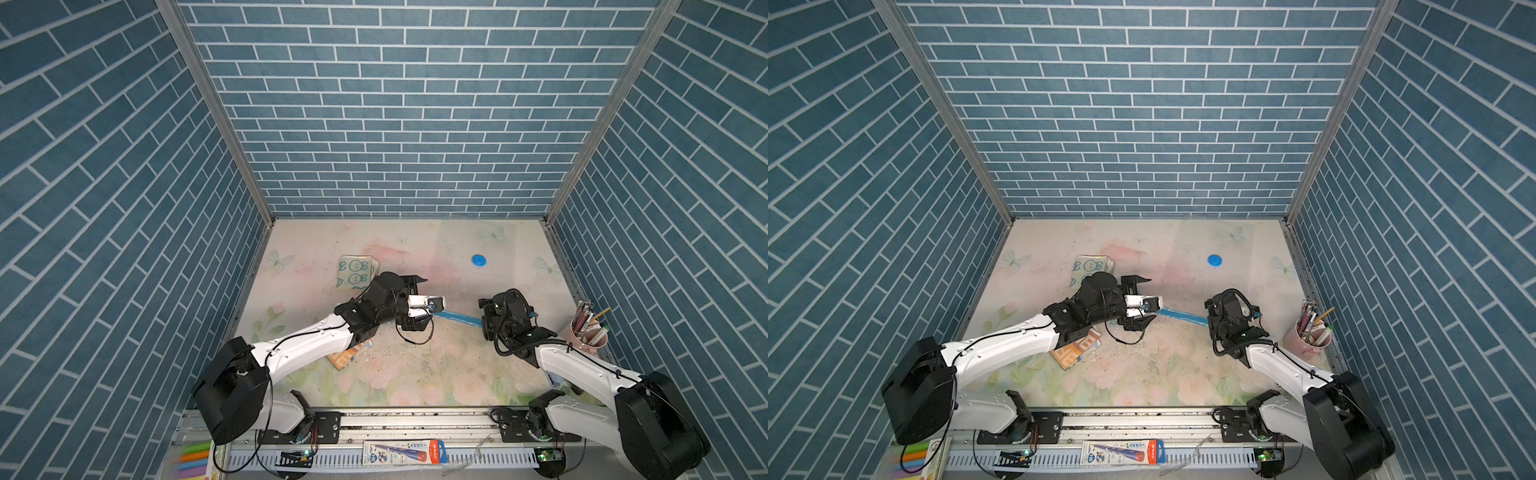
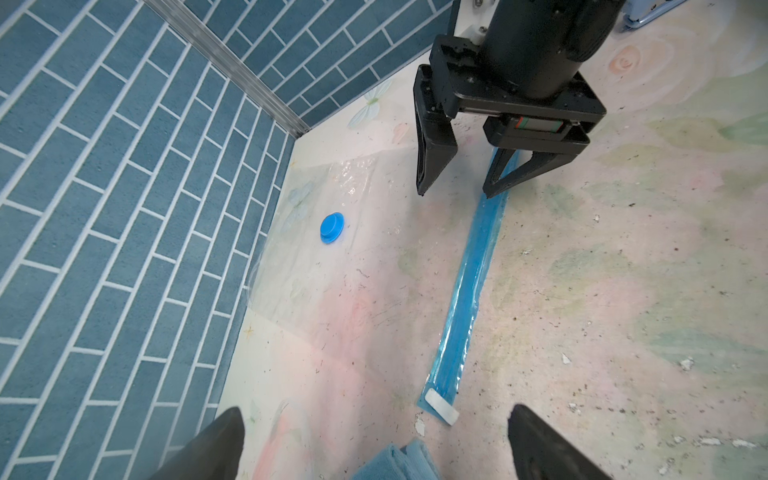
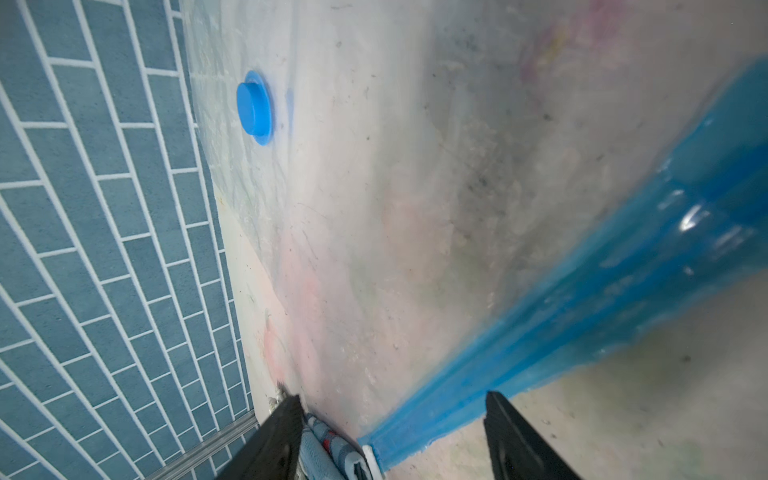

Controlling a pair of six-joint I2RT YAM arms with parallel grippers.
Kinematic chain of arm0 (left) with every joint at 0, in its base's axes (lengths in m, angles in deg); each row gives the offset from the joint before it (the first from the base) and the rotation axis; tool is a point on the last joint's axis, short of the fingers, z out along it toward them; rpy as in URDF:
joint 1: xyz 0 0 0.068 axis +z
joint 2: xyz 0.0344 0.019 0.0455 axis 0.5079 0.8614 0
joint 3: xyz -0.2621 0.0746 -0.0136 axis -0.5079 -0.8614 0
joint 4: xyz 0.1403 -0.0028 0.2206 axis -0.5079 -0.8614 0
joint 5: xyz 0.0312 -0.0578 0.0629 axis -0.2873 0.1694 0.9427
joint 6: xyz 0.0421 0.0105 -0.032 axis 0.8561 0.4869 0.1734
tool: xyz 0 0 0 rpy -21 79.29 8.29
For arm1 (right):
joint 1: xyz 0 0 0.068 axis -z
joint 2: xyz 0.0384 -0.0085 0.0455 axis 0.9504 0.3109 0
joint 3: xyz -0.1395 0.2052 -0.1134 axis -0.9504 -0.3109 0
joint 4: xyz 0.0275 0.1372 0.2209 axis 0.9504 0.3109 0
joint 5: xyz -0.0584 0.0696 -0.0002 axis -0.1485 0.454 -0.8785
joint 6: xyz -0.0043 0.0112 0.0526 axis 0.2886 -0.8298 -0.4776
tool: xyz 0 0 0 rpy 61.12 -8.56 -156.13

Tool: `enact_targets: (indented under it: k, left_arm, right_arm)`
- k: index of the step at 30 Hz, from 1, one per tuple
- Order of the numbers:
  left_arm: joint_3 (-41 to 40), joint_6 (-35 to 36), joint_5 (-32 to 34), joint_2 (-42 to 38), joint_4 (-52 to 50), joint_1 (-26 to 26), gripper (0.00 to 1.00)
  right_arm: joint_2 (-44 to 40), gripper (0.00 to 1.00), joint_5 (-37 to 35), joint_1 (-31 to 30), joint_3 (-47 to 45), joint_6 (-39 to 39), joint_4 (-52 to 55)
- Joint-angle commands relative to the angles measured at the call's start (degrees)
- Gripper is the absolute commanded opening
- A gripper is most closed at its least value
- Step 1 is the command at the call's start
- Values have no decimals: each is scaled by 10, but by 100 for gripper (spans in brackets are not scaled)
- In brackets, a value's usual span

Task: Place the folded towel into the vacuum bag
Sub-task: Pick up the vacuum bag from the center of the board.

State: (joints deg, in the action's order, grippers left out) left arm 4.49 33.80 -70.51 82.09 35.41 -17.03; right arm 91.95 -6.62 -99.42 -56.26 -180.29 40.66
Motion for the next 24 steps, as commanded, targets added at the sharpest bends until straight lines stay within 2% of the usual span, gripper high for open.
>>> enact_targets:
  k: [1,13,24]
  left_arm:
    - [-5,-9,-5,8,6,-5,100]
    - [-11,-11,-3,11,16,-5,100]
    - [-12,-11,-3,11,20,-5,100]
  right_arm:
    - [18,71,24,3,-13,-117,-36]
    - [52,71,50,2,-10,-119,-54]
    - [23,72,63,-13,-5,-119,2]
